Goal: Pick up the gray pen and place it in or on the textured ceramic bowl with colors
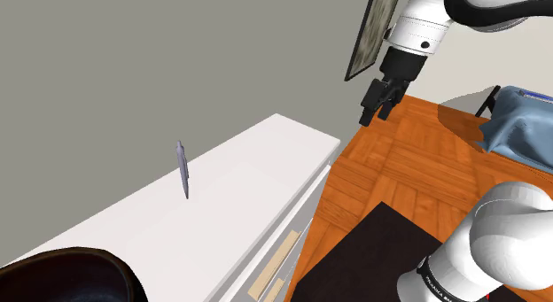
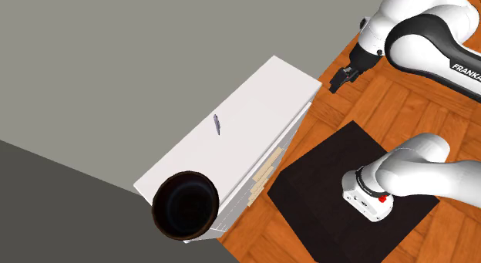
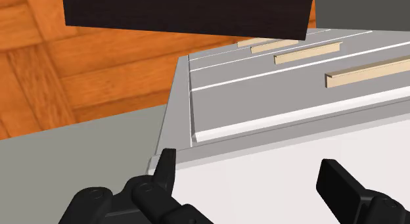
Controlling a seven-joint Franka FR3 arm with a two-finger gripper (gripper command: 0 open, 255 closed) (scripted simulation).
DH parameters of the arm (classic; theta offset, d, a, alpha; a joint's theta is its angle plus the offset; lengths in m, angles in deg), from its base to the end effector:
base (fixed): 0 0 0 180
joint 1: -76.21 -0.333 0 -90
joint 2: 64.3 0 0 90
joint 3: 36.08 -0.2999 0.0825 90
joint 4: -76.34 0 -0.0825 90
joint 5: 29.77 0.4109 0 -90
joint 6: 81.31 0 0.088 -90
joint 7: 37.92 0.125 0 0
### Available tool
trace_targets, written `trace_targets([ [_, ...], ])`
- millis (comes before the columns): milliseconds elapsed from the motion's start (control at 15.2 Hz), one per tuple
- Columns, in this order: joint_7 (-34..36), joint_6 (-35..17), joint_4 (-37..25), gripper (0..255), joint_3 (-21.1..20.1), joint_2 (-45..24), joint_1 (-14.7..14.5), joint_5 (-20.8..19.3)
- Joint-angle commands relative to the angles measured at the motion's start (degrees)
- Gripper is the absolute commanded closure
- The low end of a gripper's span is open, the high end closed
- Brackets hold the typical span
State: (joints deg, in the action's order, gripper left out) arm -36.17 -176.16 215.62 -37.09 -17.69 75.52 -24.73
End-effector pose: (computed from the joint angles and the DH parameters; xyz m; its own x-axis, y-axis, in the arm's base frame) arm 0.3454 0.0213 0.5410 0.9993 -0.0133 0.0354 -0.0105 -0.9970 -0.0761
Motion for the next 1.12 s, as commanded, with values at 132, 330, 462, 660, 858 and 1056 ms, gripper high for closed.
trace_targets([
  [132,1.63,-4.52,2.6,0,-2.42,1.42,-1.23,1.65],
  [330,4.09,-11.59,5.99,0,-6.33,2.83,-3.11,3.99],
  [462,5.78,-16.49,7.89,0,-9.12,3.24,-4.34,5.42],
  [660,8.44,-24.11,10.15,0,-13.62,2.99,-6.01,7.26],
  [858,11.32,-32.0,11.65,0,-18.52,1.7,-7.21,8.59],
  [1056,14.55,-40.02,12.33,0,-23.91,-0.52,-7.56,9.19],
])
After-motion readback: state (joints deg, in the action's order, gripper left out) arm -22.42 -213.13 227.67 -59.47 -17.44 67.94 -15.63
